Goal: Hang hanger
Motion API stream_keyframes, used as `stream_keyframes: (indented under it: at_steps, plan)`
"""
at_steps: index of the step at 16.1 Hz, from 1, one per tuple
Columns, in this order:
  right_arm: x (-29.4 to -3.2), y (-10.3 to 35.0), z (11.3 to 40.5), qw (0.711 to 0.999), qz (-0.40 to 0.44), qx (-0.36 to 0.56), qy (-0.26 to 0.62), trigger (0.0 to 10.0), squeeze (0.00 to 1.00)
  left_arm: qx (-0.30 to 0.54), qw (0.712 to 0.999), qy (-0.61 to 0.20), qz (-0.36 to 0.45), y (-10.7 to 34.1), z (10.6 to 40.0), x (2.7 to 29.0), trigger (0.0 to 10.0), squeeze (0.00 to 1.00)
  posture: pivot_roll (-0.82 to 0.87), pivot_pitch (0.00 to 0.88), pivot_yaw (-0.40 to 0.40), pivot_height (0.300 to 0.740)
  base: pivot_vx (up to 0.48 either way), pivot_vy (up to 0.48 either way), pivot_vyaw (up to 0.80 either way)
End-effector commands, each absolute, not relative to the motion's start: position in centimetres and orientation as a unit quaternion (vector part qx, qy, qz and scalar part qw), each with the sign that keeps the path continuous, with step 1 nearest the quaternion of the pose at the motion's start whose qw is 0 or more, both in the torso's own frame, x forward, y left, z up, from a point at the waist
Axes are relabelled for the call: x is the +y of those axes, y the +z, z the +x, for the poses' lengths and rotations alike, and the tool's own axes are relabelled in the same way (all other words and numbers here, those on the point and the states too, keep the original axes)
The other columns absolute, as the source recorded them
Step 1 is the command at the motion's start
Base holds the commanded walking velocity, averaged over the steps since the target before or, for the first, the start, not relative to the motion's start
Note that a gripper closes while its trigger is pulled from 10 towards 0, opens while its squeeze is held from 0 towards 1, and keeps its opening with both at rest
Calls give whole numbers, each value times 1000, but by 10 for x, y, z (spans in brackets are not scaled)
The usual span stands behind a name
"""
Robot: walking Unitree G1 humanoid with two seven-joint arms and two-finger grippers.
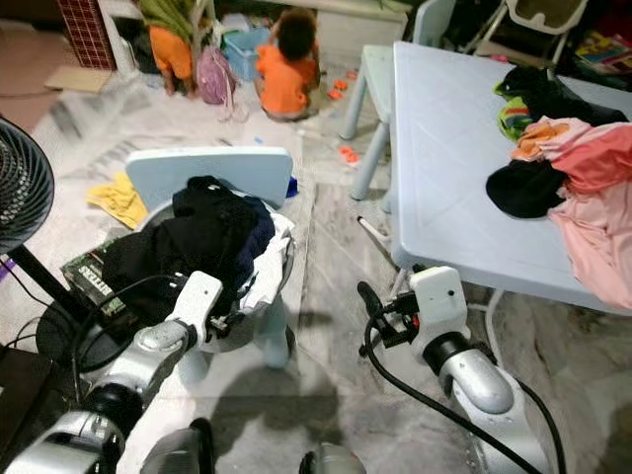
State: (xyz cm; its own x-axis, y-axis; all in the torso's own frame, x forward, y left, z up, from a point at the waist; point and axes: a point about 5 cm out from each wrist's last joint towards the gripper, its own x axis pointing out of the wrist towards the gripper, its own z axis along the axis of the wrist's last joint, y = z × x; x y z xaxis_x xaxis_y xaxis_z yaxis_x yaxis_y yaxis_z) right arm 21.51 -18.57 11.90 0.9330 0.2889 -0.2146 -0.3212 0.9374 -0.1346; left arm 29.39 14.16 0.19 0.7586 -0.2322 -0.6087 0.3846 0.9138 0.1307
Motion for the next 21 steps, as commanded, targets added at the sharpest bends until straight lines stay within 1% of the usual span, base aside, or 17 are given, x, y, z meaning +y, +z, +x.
stream_keyframes:
  at_steps: [1, 4, 5, 6, 9, 11, 13, 14, 17, 21]
  plan:
    - [-190, 127, 213, 979, -92, 94, 157, 10000, 0, 309, 930, -147, 131, 2, 297, 143, 10000, 0, -275, 148, -158, 740, 0, 0, 0]
    - [-192, 125, 213, 978, -93, 100, 160, 10000, 0, 296, 937, -136, 123, 4, 299, 142, 10000, 0, -266, 148, -162, 740, 0, 0, 0]
    - [-188, 124, 213, 975, -91, 108, 171, 10000, 0, 299, 938, -138, 109, 0, 296, 141, 3843, 0, -265, 150, -166, 740, 0, 0, 0]
    - [-185, 123, 212, 973, -92, 111, 180, 10000, 0, 297, 940, -133, 106, -1, 296, 142, 0, 0, -265, 150, -166, 740, 0, 0, 0]
    - [-183, 124, 210, 970, -98, 114, 189, 10000, 0, 289, 946, -105, 104, 2, 302, 148, 0, 0, -271, 143, -168, 740, 0, 0, 0]
    - [-179, 124, 208, 966, -69, 120, 218, 10000, 0, 272, 952, -84, 112, 8, 308, 155, 0, 0, -266, 142, -165, 740, 0, 0, 0]
    - [-166, 119, 196, 940, -40, 155, 302, 10000, 0, 265, 955, -74, 115, 10, 310, 159, 0, 0, -255, 134, -165, 740, 0, 0, 0]
    - [-165, 116, 191, 927, -40, 171, 332, 10000, 0, 261, 956, -69, 115, 11, 311, 161, 0, 0, -255, 134, -165, 740, 0, 0, 0]
    - [-164, 113, 186, 907, -36, 192, 374, 10000, 0, 245, 963, -41, 108, 14, 313, 165, 0, 0, -244, 123, -170, 740, 0, 0, 0]
    - [-164, 106, 187, 901, -57, 203, 380, 10000, 0, 217, 970, -20, 105, 20, 316, 162, 0, 0, -231, 114, -170, 740, 0, 0, 0]
